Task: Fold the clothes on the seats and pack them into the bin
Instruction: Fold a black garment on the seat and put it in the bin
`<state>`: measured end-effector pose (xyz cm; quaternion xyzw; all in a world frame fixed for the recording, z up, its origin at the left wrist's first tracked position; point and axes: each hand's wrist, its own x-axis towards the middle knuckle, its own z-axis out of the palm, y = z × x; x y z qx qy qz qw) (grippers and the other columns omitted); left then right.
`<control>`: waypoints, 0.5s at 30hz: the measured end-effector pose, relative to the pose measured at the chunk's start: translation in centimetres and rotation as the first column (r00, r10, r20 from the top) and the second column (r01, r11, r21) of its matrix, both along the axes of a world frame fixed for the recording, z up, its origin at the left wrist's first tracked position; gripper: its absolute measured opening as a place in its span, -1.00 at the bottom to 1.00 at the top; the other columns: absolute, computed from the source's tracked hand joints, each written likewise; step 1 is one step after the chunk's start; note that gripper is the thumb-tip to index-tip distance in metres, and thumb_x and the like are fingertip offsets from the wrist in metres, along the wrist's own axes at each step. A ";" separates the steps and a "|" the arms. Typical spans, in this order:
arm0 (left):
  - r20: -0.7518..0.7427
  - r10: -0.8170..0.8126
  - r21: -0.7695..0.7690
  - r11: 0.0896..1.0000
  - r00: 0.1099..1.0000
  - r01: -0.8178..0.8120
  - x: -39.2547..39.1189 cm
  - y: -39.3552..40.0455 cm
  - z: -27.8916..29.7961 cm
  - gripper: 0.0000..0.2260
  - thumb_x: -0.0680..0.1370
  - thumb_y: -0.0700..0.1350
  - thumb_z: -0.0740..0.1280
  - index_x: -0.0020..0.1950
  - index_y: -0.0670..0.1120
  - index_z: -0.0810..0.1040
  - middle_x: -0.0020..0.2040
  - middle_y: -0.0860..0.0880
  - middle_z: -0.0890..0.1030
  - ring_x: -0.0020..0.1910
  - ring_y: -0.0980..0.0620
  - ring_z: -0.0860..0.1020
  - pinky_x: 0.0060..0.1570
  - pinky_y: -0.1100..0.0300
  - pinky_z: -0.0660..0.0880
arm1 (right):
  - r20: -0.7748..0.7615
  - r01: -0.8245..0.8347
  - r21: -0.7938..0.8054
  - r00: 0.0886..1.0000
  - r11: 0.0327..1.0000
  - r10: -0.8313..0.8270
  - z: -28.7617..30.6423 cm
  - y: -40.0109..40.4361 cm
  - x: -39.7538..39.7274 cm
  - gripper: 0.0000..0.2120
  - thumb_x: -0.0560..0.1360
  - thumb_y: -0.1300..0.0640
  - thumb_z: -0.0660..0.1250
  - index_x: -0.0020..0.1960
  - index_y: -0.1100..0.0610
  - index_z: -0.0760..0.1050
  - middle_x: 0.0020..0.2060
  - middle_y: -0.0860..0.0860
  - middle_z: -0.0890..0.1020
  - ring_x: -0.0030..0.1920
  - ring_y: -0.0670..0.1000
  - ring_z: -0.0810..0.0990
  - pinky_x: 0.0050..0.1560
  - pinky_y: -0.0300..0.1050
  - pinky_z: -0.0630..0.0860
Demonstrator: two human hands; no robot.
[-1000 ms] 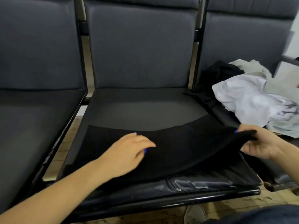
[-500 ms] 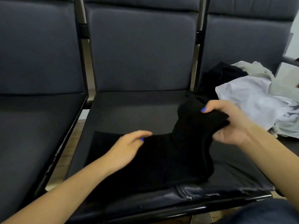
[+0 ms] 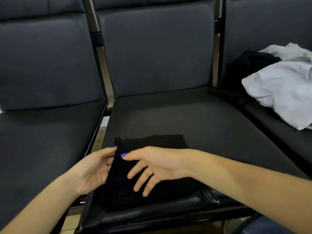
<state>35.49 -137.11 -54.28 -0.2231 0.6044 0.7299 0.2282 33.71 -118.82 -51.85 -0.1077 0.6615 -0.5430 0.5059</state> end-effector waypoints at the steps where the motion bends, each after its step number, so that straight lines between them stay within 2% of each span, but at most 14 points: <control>1: -0.018 0.008 -0.030 1.000 1.000 -0.008 0.0 0.2 0.0 -0.74 0.59 -0.17 0.20 0.12 -0.26 0.60 -0.01 -0.29 0.65 -0.21 -0.15 0.67 -0.27 0.03 0.64 | -0.062 0.030 0.018 0.998 0.999 -0.029 -0.1 0.6 -0.1 -0.43 0.59 -0.02 0.20 0.52 0.06 0.09 0.14 0.17 0.50 -0.16 0.09 0.57 -0.19 -0.04 0.56; 3: -0.076 0.026 -0.130 0.991 0.997 -0.035 0.0 1.1 -0.3 -0.79 0.57 -0.31 0.22 0.15 -0.27 0.56 -0.01 -0.29 0.66 -0.19 -0.13 0.67 -0.31 0.09 0.64 | -0.276 0.122 0.074 0.956 0.990 -0.098 -0.1 2.0 -0.3 -0.45 0.57 0.08 0.26 0.50 0.08 0.17 0.01 0.07 0.55 -0.26 0.00 0.55 -0.35 -0.16 0.53; 4: -0.103 0.023 -0.195 0.980 0.994 -0.043 0.0 1.4 -0.5 -0.77 0.56 -0.37 0.21 0.17 -0.26 0.54 -0.01 -0.28 0.66 -0.15 -0.14 0.67 -0.28 0.10 0.64 | -0.440 0.151 0.133 0.895 0.980 -0.078 -0.1 2.8 -0.4 -0.51 0.56 0.10 0.26 0.46 0.07 0.25 -0.01 0.03 0.57 -0.24 -0.03 0.56 -0.32 -0.18 0.52; 6: -0.165 -0.002 -0.330 0.942 0.986 -0.054 0.0 2.0 -0.6 -0.72 0.56 -0.45 0.16 0.19 -0.24 0.52 -0.04 -0.22 0.66 -0.09 -0.12 0.65 -0.20 0.09 0.63 | -0.751 0.188 0.315 0.649 0.930 0.123 -0.4 4.3 -0.7 -0.61 0.56 0.07 0.25 0.38 -0.01 0.37 0.05 -0.08 0.57 -0.03 -0.07 0.55 -0.06 -0.18 0.51; 7: -0.194 -0.002 -0.361 0.930 0.981 -0.069 -0.1 2.1 -0.4 -0.69 0.56 -0.46 0.12 0.19 -0.22 0.52 -0.05 -0.19 0.66 -0.07 -0.11 0.64 -0.15 0.09 0.61 | -0.820 0.204 0.382 0.525 0.901 0.229 -0.6 5.0 -0.8 -0.63 0.57 0.05 0.24 0.37 -0.05 0.38 0.13 -0.11 0.54 0.09 -0.09 0.49 0.09 -0.17 0.47; 8: -0.216 0.005 -0.358 0.930 0.976 -0.084 -0.2 2.0 -0.1 -0.67 0.57 -0.46 0.10 0.19 -0.20 0.53 -0.05 -0.17 0.66 -0.04 -0.10 0.63 -0.11 0.08 0.59 | -0.846 0.209 0.419 0.443 0.884 0.296 -0.8 5.3 -0.8 -0.62 0.58 0.03 0.22 0.38 -0.06 0.36 0.21 -0.12 0.49 0.20 -0.10 0.42 0.20 -0.15 0.41; 9: -0.235 0.023 -0.341 0.934 0.972 -0.104 -0.3 1.8 0.3 -0.66 0.57 -0.46 0.10 0.18 -0.17 0.53 -0.03 -0.15 0.66 -0.03 -0.09 0.63 -0.08 0.07 0.57 | -0.855 0.191 0.429 0.403 0.883 0.328 -0.9 5.6 -0.7 -0.61 0.59 0.01 0.20 0.41 -0.07 0.33 0.28 -0.13 0.43 0.28 -0.09 0.34 0.29 -0.13 0.35; 11: -0.277 0.046 -0.356 0.923 0.960 -0.147 -0.6 1.1 0.6 -0.67 0.58 -0.43 0.12 0.22 -0.15 0.52 -0.01 -0.13 0.66 -0.01 -0.07 0.62 -0.05 0.02 0.57 | -0.834 0.100 0.460 0.389 0.882 0.391 -1.3 5.4 -0.4 -0.56 0.61 -0.02 0.16 0.48 -0.08 0.24 0.42 -0.10 0.29 0.41 -0.06 0.20 0.41 -0.11 0.22; 12: -0.287 0.022 -0.422 0.894 0.958 -0.147 -0.7 0.6 0.5 -0.67 0.59 -0.41 0.14 0.27 -0.14 0.48 -0.02 -0.12 0.64 -0.03 -0.07 0.62 -0.07 -0.01 0.58 | -0.802 0.038 0.512 0.380 0.858 0.461 -1.6 5.3 -0.1 -0.53 0.61 -0.05 0.14 0.51 -0.09 0.17 0.49 -0.07 0.20 0.46 -0.03 0.13 0.45 -0.10 0.15; 15: -0.208 -0.106 -0.657 0.752 0.972 -0.059 -0.6 -0.4 -0.2 -0.58 0.58 -0.36 0.20 0.42 -0.10 0.33 -0.07 -0.09 0.55 -0.20 -0.05 0.57 -0.40 0.10 0.56 | -0.625 -0.126 0.698 0.373 0.705 0.686 -2.8 5.1 0.4 -0.50 0.64 -0.14 -0.02 0.54 -0.19 -0.08 0.56 -0.04 -0.14 0.53 0.02 -0.13 0.50 -0.03 -0.07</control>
